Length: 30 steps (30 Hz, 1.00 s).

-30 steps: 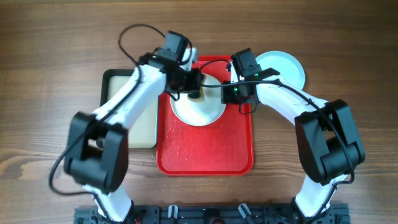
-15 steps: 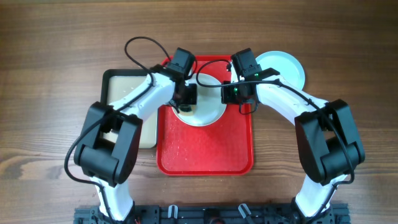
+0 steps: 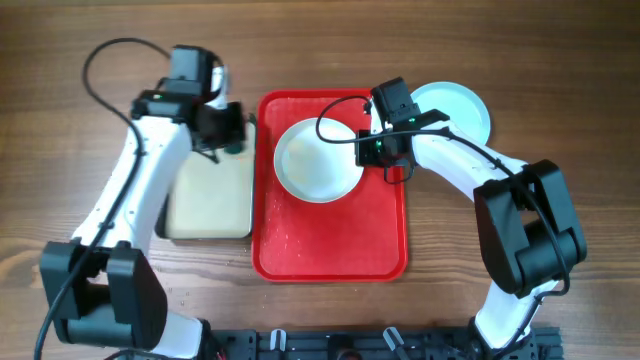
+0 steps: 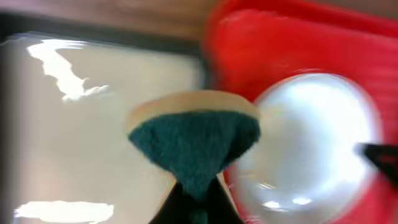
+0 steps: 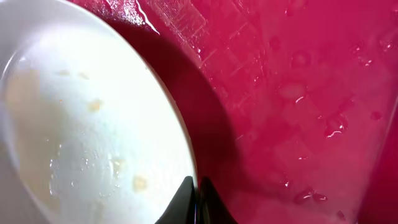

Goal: Clean dirty plates on tray and stack at the side
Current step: 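Return the sponge to the water tray with the left gripper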

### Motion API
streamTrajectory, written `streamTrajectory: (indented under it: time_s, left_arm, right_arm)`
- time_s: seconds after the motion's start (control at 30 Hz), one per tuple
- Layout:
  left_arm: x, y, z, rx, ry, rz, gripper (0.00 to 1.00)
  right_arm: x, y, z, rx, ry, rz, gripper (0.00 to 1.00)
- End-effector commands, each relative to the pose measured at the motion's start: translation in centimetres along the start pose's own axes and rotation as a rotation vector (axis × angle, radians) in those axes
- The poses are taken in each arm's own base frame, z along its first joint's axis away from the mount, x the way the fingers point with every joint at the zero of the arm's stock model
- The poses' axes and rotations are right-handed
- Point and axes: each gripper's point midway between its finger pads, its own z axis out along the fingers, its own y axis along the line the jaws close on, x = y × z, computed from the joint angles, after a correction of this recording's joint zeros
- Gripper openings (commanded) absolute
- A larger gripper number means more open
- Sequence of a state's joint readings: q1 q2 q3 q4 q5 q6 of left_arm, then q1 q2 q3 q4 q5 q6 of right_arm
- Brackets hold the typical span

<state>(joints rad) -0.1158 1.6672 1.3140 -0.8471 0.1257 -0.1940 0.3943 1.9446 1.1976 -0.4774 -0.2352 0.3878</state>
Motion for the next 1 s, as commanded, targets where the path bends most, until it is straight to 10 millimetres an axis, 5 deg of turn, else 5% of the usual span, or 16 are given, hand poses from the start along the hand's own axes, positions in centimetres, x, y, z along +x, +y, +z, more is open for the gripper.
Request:
streamTrajectory:
  time_s: [0.0,0.13,0.3,0.33,0.4,0.5,0.97]
  left_arm:
    - [0.2,6.5,0.7,-0.167,0.021,-0.02,0.04]
    - [1.7,9.1,3.6,-0.186,0.033,-0.065,0.05]
    - [2.6,9.7,5.8,-0.186,0.042,0.01,0.1]
    - [2.6,9.7,5.8,-0.185,0.041,0.009,0.33]
    - [2.2,9.7,5.9,-0.183,0.025,0.01,0.45]
    - [1.7,9.6,5.9,-0.18,0.003,0.012,1.0]
    - [1.7,9.4,5.9,-0.166,0.004,0.005,1.0]
  right_arm:
    - [0.1,0.6,-0.4,-0.016,-0.005,-0.028,0.05]
    - [0.1,0.6,-0.4,-0.016,-0.005,-0.028,0.05]
    - [0.2,0.6,-0.4,-0.015,-0.002,-0.027,0.06]
    - [0.2,0.6,-0.4,-0.015,-0.003,-0.027,0.11]
    - [0.2,0.6,-0.4,-0.015,-0.003,-0.027,0.15]
    - [0.2,0.6,-0.4,-0.015,-0.003,-0.027,0.18]
    - [0.1,0.6,-0.4,-0.016,-0.005,-0.029,0.22]
